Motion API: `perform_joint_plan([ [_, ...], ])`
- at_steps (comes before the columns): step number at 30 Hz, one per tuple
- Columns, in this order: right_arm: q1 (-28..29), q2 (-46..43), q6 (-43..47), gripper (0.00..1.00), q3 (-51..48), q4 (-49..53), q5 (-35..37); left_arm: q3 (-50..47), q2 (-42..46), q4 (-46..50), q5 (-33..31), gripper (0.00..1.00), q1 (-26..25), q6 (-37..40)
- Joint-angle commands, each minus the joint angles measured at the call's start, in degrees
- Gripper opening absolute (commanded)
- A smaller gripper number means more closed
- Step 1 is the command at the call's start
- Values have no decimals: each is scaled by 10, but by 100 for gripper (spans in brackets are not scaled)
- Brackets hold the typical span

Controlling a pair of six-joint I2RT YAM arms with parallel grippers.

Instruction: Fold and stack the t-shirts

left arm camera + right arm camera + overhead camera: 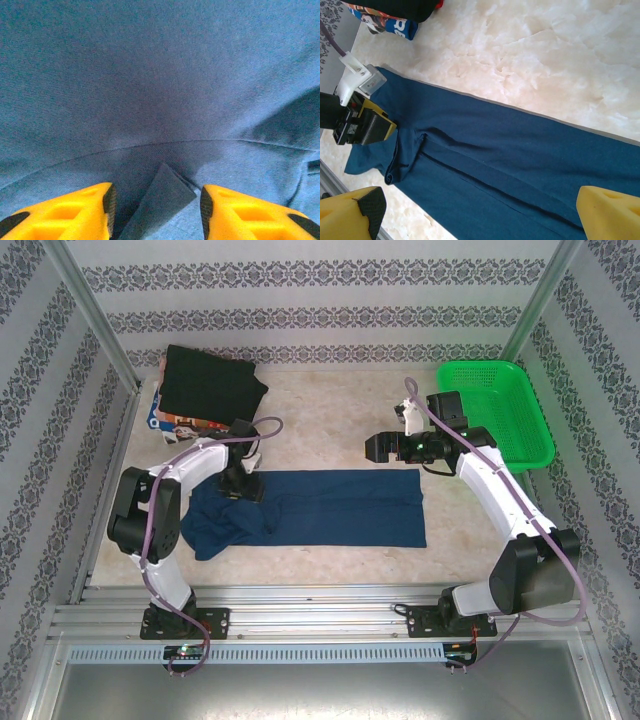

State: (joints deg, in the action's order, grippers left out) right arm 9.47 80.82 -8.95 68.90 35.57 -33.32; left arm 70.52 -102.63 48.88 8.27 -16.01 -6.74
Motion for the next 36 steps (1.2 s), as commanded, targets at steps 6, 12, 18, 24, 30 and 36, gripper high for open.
perform_joint_plan([
  [6,-5,-3,10,98,10,10,-3,16,16,43,-10,20,1,36],
  [12,-5,2,10,98,15,8,1,-53,104,49,15,9,1,27],
  [18,-5,19,3,98,20,-1,-1,-101,196,54,31,7,-7,5],
  [24,-3,30,3,98,33,4,0,-78,173,85,69,8,-6,-24],
  [30,-5,24,8,98,30,9,2,-75,160,123,67,11,-5,-80],
  [36,-9,28,11,98,29,9,-5,-106,189,132,49,15,-5,-145],
])
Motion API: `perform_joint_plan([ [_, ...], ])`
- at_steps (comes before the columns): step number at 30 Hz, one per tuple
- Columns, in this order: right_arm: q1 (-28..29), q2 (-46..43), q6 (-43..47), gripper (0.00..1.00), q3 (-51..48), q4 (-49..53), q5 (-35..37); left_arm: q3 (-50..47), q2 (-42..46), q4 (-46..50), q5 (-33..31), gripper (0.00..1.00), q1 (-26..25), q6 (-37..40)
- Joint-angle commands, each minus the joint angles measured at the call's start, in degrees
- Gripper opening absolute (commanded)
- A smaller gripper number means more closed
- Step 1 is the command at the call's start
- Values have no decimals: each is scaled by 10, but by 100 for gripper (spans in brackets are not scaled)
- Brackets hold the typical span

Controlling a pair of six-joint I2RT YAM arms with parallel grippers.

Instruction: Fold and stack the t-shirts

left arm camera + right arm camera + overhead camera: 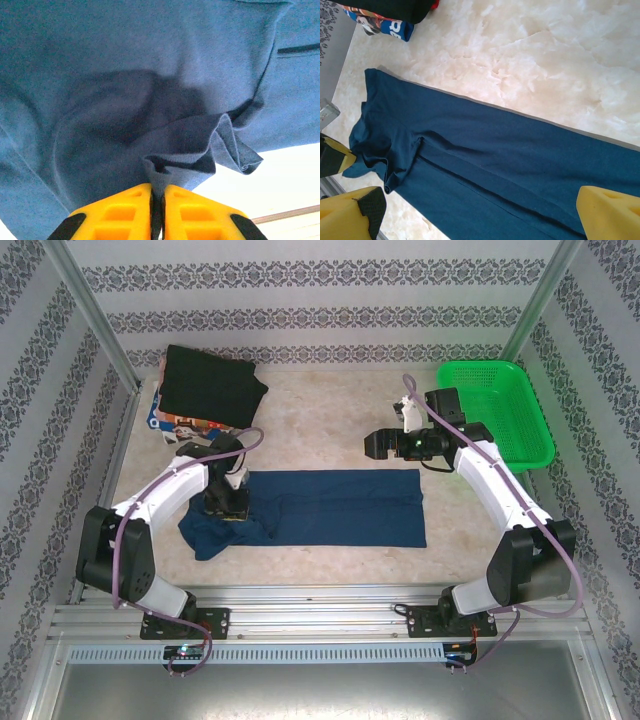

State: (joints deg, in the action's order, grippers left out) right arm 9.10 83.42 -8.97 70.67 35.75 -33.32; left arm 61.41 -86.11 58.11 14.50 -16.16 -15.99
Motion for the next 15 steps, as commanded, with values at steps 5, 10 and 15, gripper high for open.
perform_joint_plan([
  [5,-15,9,16,98,13,9,-13,-56,66,54,-38,15,-4,-98],
  [10,-21,15,15,98,10,5,-18,-104,132,55,-68,24,-4,-162],
  [15,-21,20,9,98,10,3,-22,-111,166,107,-135,37,-5,-233],
])
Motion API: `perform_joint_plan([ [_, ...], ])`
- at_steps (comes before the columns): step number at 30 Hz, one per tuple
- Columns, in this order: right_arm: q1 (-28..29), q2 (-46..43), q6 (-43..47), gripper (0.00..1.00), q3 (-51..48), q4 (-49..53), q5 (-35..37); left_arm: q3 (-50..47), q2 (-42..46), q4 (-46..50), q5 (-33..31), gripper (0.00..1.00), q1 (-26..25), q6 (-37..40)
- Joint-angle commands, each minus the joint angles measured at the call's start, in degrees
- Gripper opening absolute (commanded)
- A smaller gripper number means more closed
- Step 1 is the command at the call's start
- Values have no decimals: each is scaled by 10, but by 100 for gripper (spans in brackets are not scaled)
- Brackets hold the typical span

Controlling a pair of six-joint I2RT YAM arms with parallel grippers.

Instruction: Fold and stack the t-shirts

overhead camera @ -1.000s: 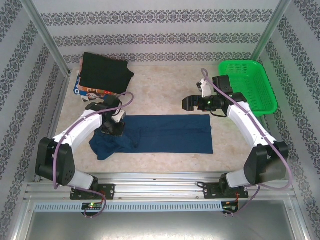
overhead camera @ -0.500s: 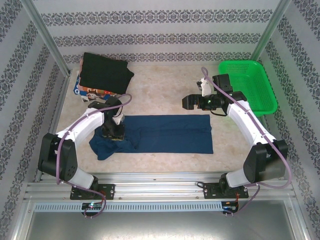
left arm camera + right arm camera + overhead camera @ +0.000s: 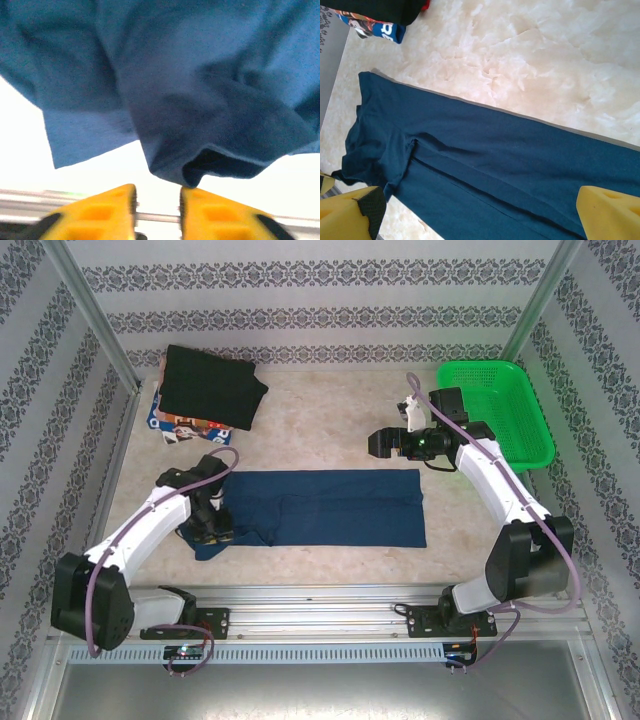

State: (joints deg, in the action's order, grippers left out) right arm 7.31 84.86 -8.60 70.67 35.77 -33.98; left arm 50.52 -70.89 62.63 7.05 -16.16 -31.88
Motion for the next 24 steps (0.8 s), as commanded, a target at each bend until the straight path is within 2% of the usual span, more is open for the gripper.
perform_joint_plan([
  [1,-3,5,5,98,10,3,-15,-2,24,85,-81,41,-5,-98],
  [4,-3,3,2,98,7,2,-13,4,86,113,-137,40,-7,-145],
  [6,-3,2,2,98,5,3,-13,17,122,110,-165,45,-7,-161],
  [8,-3,2,1,98,3,4,-12,36,122,104,-182,46,-7,-163],
  [12,-7,15,1,98,9,35,33,35,64,-5,-116,55,-10,-136],
  [14,-14,34,-4,98,14,62,46,45,18,-49,-116,61,-9,-132],
  [17,-20,70,-17,98,22,106,102,69,-46,-112,-97,68,9,-117],
  [20,-30,115,-53,98,27,130,150,55,-92,-175,-62,66,64,-123],
  [24,-31,146,-88,94,19,109,158,30,-141,-255,-33,60,112,-130],
])
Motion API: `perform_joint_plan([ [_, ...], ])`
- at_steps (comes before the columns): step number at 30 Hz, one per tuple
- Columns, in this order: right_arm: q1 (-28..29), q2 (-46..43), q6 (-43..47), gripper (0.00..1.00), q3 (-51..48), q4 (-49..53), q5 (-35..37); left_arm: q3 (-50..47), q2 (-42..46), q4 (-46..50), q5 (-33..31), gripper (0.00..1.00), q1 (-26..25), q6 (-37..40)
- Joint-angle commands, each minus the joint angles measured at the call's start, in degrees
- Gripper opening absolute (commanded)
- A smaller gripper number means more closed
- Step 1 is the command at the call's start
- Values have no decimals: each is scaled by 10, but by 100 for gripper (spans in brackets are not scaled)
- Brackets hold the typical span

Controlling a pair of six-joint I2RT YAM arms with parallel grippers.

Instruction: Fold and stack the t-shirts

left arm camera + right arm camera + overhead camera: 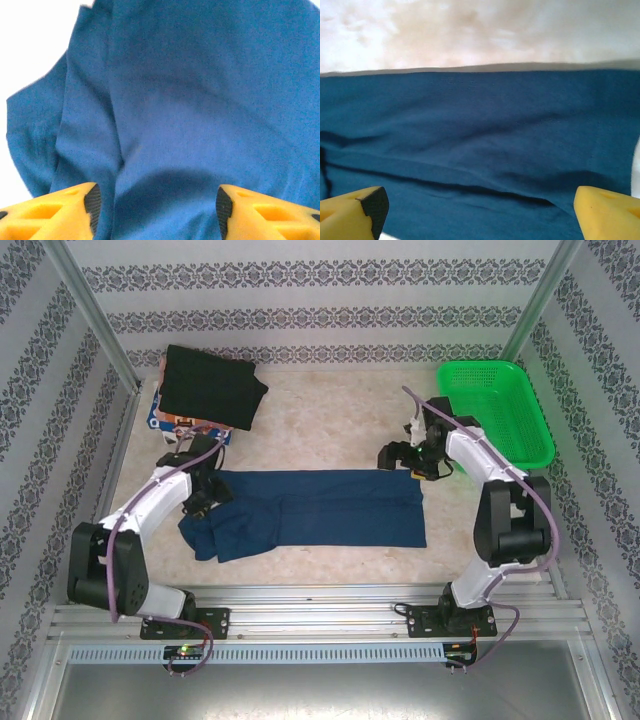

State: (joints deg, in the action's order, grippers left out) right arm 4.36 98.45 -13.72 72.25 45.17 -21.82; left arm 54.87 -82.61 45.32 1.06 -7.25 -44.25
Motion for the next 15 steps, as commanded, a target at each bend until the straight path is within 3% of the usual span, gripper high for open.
perform_joint_plan([
  [1,1,17,-44,92,-1,9,46,-14,-46,-92,28,59,29,-6],
  [8,14,43,-81,79,-47,4,79,19,-171,-136,29,54,33,-2],
  [15,7,39,-120,63,-96,23,137,136,-292,-118,17,51,32,43],
])
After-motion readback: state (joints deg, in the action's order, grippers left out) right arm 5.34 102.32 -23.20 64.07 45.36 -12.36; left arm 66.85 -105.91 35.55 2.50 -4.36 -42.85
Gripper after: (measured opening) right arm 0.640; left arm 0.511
